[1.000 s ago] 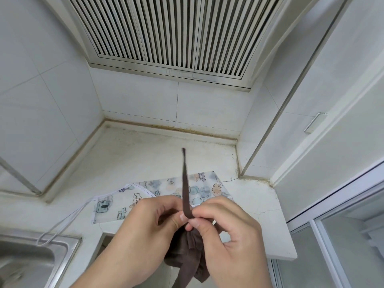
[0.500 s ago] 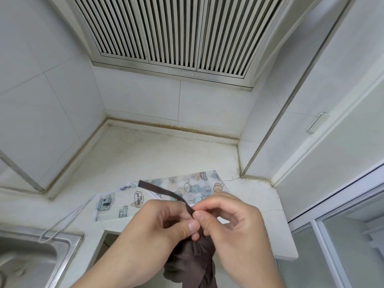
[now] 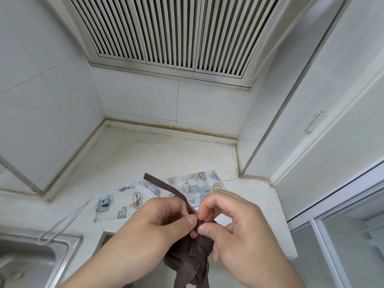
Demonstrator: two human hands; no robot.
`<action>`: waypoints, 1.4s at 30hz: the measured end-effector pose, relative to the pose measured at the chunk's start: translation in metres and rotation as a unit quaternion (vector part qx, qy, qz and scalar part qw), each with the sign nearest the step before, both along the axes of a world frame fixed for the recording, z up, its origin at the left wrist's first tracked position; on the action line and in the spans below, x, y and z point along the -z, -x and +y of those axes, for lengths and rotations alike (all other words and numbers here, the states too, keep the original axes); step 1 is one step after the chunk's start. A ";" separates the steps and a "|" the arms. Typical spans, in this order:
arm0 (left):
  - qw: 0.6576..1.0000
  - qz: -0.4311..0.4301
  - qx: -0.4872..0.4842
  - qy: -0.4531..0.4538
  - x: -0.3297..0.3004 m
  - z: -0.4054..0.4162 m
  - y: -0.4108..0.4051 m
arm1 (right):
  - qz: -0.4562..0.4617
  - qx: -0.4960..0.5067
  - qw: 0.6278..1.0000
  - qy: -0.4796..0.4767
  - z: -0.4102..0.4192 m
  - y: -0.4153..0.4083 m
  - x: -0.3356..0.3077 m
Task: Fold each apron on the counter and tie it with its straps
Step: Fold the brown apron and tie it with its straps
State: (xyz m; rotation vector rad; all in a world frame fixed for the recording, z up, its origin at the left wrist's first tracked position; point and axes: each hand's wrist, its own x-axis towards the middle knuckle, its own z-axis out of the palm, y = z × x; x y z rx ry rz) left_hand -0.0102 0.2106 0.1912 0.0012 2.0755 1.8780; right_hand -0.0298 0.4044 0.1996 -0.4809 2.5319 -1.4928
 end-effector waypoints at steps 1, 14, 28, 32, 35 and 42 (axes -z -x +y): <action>1.000 -0.001 0.001 0.004 0.000 0.000 0.000 | 0.008 -0.012 1.000 -0.016 0.001 0.001 0.000; 0.999 -0.034 -0.039 -0.007 -0.005 -0.002 0.003 | -0.058 -0.043 0.997 0.016 0.008 0.007 -0.001; 0.997 -0.025 -0.037 0.065 -0.003 0.001 0.003 | -0.017 -0.044 0.998 -0.032 0.003 0.002 -0.007; 0.996 -0.037 -0.040 0.074 -0.002 0.000 0.002 | 0.010 -0.021 1.000 0.006 0.003 0.000 0.003; 0.996 -0.031 -0.056 0.059 -0.002 0.003 -0.002 | 0.074 -0.003 0.997 0.000 0.001 -0.001 0.011; 0.978 0.058 -0.137 0.147 0.002 0.020 -0.012 | 0.169 0.023 0.984 -0.040 -0.002 -0.002 0.023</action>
